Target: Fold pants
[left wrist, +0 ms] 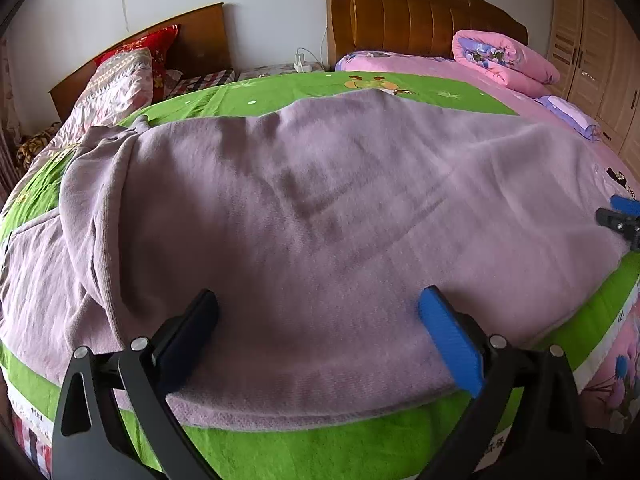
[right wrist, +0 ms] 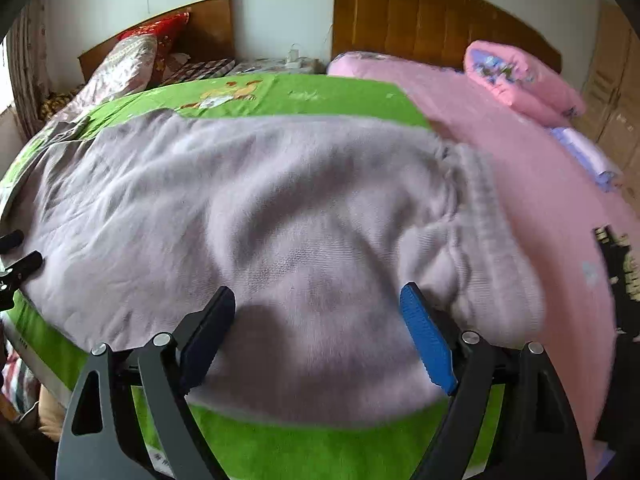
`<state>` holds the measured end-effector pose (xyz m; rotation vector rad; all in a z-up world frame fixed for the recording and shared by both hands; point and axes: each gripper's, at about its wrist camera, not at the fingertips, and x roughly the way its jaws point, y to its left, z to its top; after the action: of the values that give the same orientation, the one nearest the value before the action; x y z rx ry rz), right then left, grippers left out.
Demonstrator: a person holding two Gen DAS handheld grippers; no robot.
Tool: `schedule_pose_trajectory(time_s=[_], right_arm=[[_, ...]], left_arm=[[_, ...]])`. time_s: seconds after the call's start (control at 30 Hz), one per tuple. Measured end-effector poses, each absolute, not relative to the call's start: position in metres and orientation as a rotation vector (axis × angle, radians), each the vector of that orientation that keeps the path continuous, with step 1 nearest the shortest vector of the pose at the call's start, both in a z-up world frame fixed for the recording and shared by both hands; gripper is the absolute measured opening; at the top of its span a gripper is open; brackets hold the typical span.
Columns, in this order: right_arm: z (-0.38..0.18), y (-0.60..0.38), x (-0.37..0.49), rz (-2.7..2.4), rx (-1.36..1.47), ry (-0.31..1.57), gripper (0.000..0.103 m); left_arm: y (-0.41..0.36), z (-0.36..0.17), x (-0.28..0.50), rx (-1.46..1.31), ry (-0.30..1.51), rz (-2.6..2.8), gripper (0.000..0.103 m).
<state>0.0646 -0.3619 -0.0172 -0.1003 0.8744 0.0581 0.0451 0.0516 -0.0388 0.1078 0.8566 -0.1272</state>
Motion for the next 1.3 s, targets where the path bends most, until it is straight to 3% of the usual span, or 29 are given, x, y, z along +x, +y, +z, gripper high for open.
schedule_pose_trajectory(time_s=[0.07,0.13,0.23,0.37,0.53,0.7,0.8,0.87,1.1,1.3], right_arm=[[-0.003,-0.35,0.058,0.068,-0.11,0.821,0.082],[0.004,-0.334,0.058,0.123,-0.115,0.794,0.09],[-0.025,-0.314,0.073,0.157,-0.193,0.919,0.091],[-0.031,-0.33,0.075,0.166,-0.076,0.946,0.094],[0.014,-0.303,0.078,0.168,-0.151,0.829,0.094],[0.063,-0.217,0.126,0.473,-0.166,0.712,0.094],[0.066,-0.148,0.177,0.672,-0.139,0.755,0.094],[0.058,-0.093,0.216,0.765,-0.138,0.812,0.094],[0.003,0.063,0.327,0.962,-0.023,1.153,0.094],[-0.03,0.123,0.361,0.962,-0.015,1.273,0.078]], left_arm=[[0.051,-0.039,0.045,0.106,0.855,-0.126,0.101],[0.051,-0.038,0.044,0.107,0.854,-0.126,0.101],[0.055,-0.033,0.039,0.093,0.847,-0.139,0.101],[0.084,0.002,0.014,0.097,0.721,-0.141,0.101],[0.209,0.012,0.032,-0.037,0.752,0.123,0.101],[0.354,-0.005,0.058,-0.282,0.836,0.313,0.101],[0.407,-0.033,0.071,-0.357,0.957,0.424,0.101],[0.43,-0.032,0.066,-0.48,0.941,0.405,0.101],[0.414,0.0,0.063,-0.376,0.864,0.512,0.101],[0.411,0.016,0.081,-0.371,0.842,0.446,0.101]])
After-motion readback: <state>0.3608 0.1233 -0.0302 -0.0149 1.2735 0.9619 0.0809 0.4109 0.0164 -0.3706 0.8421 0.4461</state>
